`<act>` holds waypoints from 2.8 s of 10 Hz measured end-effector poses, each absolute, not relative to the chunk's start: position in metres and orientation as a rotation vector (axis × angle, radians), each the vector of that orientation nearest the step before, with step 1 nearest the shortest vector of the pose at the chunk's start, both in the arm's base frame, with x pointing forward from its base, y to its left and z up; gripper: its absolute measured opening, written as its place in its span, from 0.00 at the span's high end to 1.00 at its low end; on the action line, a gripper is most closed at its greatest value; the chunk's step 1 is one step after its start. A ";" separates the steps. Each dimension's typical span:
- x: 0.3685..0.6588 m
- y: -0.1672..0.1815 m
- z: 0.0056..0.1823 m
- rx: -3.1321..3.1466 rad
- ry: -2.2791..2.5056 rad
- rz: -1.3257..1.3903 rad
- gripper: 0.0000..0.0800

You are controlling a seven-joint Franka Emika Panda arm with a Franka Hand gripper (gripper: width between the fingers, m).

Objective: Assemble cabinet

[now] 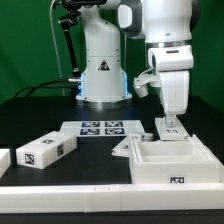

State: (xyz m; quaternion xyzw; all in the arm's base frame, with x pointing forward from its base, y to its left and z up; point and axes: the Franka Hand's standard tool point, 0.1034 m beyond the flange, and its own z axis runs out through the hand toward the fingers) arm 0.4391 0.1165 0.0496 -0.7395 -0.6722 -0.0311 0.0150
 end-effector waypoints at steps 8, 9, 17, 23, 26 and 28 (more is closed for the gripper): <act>0.449 0.115 0.054 -2.313 -2.088 -0.103 0.91; 0.451 0.115 0.056 -2.314 -2.088 -0.099 0.91; 0.462 0.115 0.056 -2.322 -2.080 -0.105 0.91; 0.466 0.115 0.056 -2.320 -2.084 -0.110 0.91; 0.492 0.119 0.056 -2.328 -2.072 -0.130 0.91; 0.503 0.117 0.057 -2.336 -2.061 -0.119 0.91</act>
Offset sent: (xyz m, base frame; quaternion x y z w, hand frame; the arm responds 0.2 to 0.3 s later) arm 0.0000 0.0000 0.0000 0.0000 0.0000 0.0000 1.0000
